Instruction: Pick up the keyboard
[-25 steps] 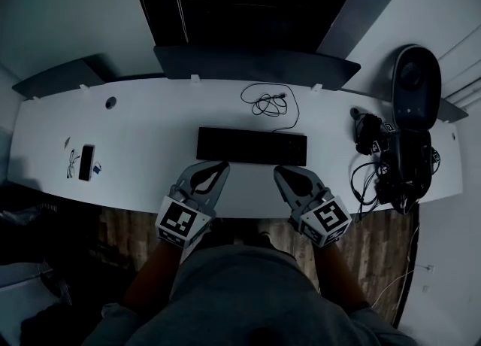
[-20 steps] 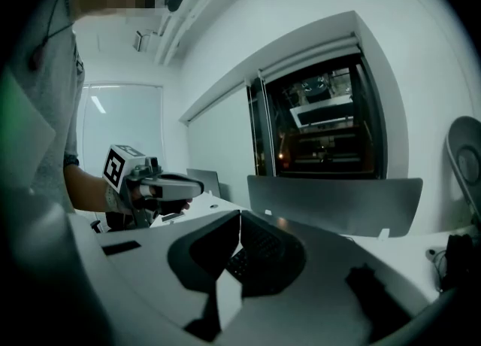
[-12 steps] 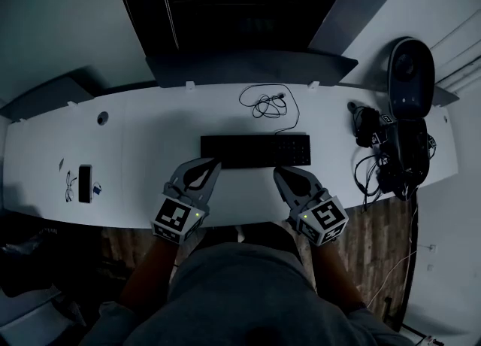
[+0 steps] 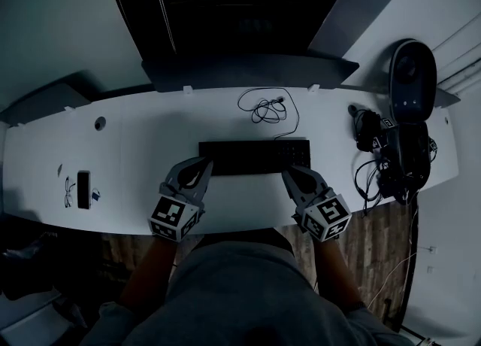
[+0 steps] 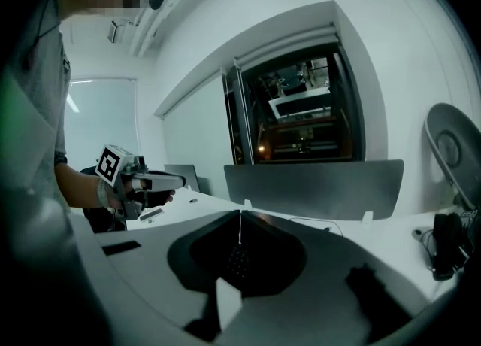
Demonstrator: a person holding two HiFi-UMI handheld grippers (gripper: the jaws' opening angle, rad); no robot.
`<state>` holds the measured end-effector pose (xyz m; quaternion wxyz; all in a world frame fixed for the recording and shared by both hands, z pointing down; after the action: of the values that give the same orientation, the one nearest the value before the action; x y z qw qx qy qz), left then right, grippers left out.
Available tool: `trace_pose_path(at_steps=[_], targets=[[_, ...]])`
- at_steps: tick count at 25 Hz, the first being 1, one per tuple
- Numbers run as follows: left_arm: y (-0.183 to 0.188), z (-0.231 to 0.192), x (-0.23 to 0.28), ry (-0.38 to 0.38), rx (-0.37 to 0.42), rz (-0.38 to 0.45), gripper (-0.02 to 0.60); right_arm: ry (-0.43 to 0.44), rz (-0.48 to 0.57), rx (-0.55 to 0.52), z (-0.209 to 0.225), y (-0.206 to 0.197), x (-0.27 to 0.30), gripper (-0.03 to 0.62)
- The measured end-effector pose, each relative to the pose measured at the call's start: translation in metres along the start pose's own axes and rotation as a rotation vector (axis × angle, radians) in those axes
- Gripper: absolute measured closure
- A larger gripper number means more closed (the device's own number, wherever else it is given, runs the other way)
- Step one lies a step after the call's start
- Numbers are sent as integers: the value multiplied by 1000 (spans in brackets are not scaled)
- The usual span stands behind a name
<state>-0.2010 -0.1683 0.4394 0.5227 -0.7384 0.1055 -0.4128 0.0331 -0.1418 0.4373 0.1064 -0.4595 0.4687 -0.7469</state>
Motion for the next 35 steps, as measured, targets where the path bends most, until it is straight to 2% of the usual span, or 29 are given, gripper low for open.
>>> trace_pose_path(at_steps=[8,12,16,19,27,29,35], targets=[[-7,-21,31,33,-79,-58,575,2,-37,1,45,1,22,579],[-22,-34,48,58,-105,-136,558,2,-107,51,68,-14,33,579],[-50,-46,73,79,-131,-209,558,-39,-153,77,90,-28,42,579],[-71,-54,88,78,-185,-267,547,-60,-196,97,104,-42,49,579],[-113,-88,117,89,-335,-400,471,-106,-333,141,145,-80,77,576],[-124,-95,123,96,-363,-445,464,-110,-367,165,154,-90,84,519],[-147,-107,138,78,-448,-524,412,-114,-425,218,177,-109,98,483]])
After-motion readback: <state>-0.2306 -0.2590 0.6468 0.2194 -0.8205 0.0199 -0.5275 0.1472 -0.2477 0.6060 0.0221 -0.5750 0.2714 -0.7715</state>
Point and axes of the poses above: the fingertips, and each gripper's own axes: x forward along the fingers, z to its right, y out of its top, the point moved 5 cm from there along -x, backward along the fingers, and after that the axes turned 15 degrees about -z, right-handed, at the moved point
